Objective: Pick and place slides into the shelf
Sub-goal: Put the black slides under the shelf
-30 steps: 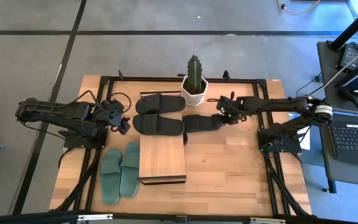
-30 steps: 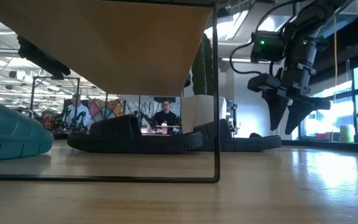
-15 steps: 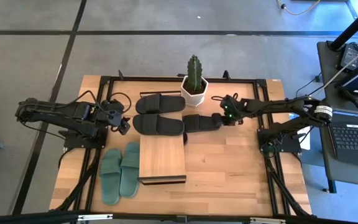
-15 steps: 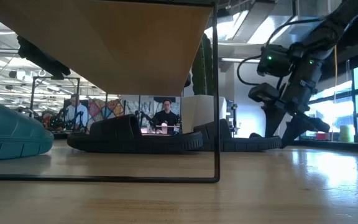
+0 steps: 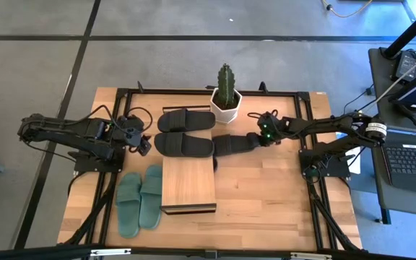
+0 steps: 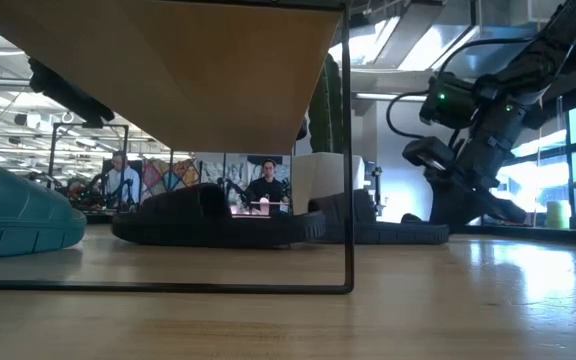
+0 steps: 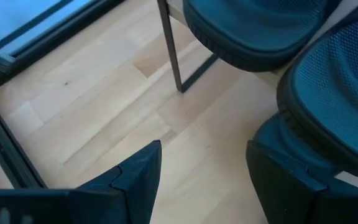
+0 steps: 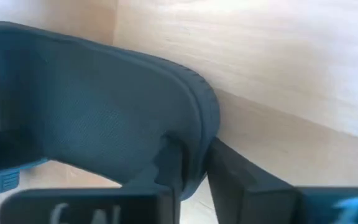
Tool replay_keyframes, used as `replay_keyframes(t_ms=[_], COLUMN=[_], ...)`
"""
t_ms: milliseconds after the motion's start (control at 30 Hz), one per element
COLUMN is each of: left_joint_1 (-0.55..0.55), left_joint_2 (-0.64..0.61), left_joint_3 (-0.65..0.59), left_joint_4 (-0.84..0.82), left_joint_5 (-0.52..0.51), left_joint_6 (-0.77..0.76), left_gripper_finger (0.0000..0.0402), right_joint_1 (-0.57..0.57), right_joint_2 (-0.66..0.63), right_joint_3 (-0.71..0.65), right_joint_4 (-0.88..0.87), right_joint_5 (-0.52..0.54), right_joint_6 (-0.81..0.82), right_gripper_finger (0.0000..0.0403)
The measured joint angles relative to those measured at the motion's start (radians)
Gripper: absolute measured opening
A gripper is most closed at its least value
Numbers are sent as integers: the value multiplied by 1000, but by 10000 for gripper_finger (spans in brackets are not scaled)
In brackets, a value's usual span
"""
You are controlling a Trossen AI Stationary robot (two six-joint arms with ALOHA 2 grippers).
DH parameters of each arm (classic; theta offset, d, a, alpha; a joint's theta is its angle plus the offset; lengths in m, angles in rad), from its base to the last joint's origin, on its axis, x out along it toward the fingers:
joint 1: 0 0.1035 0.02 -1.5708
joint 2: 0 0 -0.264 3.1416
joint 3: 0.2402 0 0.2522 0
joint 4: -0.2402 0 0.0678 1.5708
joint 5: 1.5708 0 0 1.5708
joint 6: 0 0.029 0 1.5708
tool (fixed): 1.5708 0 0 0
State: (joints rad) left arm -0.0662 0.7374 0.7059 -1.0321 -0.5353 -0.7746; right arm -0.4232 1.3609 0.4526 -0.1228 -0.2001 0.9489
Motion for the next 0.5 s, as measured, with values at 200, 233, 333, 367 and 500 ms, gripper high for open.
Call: replay_keyframes(t_ms=[200, 233, 333, 367, 500], left_joint_1=[0, 0, 0, 0, 0], left_joint_2=[0, 0, 0, 0, 0], left_joint_3=[0, 0, 0, 0, 0], left_joint_4=[0, 0, 0, 0, 0], left_joint_5=[-30, -30, -30, -30, -30], left_joint_6=[0, 0, 0, 0, 0], left_gripper_finger=[225, 225, 225, 225, 225], right_joint_1=[0, 0, 0, 1, 2], right_joint_2=[1, 1, 2, 2, 3], right_joint_3=[0, 0, 0, -1, -2], right_joint_4=[12, 15, 15, 15, 44], right_joint_5=[7, 7, 6, 6, -1], right_joint_6=[-11, -12, 17, 34, 86], right_gripper_finger=[48, 49, 50, 51, 51])
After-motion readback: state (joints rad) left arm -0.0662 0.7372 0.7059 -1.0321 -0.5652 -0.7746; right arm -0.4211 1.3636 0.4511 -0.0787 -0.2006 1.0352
